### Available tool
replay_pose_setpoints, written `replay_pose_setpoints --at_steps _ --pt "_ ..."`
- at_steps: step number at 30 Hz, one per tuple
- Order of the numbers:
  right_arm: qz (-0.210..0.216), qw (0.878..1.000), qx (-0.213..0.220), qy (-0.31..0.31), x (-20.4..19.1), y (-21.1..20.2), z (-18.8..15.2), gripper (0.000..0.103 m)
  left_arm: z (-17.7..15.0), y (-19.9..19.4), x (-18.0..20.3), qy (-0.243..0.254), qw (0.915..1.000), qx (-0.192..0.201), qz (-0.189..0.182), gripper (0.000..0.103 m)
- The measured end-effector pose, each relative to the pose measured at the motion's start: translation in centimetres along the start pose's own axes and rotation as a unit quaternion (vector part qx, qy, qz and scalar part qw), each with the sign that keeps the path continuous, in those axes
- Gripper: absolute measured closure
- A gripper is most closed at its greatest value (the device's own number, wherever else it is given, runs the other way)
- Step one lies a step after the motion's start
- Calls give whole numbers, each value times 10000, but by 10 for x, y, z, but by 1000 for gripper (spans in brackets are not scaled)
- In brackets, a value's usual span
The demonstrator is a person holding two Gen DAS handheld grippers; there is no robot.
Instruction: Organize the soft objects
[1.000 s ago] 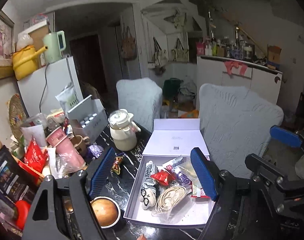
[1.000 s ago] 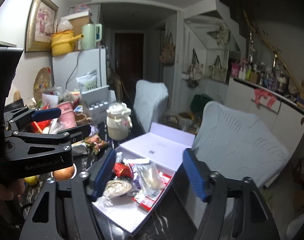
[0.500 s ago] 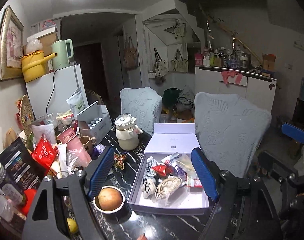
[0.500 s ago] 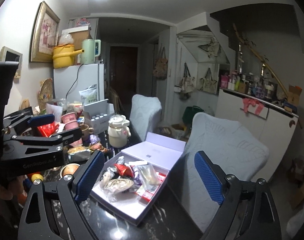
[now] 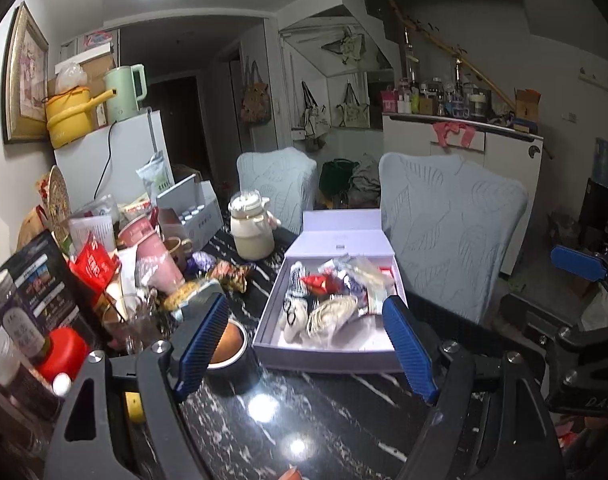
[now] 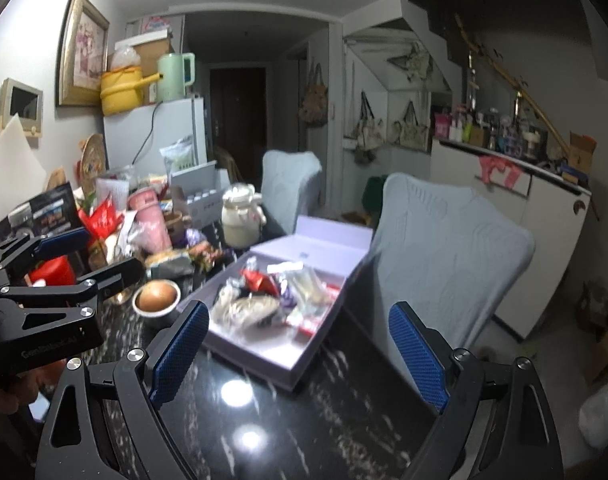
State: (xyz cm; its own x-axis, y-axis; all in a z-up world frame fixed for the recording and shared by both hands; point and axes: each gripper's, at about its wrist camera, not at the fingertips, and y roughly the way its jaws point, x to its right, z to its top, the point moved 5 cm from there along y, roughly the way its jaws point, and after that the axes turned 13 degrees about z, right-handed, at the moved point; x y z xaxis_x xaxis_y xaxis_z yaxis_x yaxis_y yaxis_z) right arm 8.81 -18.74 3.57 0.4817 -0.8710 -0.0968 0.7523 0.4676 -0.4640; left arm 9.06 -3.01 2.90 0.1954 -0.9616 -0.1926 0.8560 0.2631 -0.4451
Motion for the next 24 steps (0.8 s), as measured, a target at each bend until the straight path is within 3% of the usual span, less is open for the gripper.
replay_pose_setpoints --at_steps 11,24 --pt "27 9987 -371 355 -2 7 -44 11 -26 9 8 162 9992 -324 -168 24" --pt "-252 9977 -477 412 1 5 -49 11 -32 14 20 145 9979 -493 -394 24"
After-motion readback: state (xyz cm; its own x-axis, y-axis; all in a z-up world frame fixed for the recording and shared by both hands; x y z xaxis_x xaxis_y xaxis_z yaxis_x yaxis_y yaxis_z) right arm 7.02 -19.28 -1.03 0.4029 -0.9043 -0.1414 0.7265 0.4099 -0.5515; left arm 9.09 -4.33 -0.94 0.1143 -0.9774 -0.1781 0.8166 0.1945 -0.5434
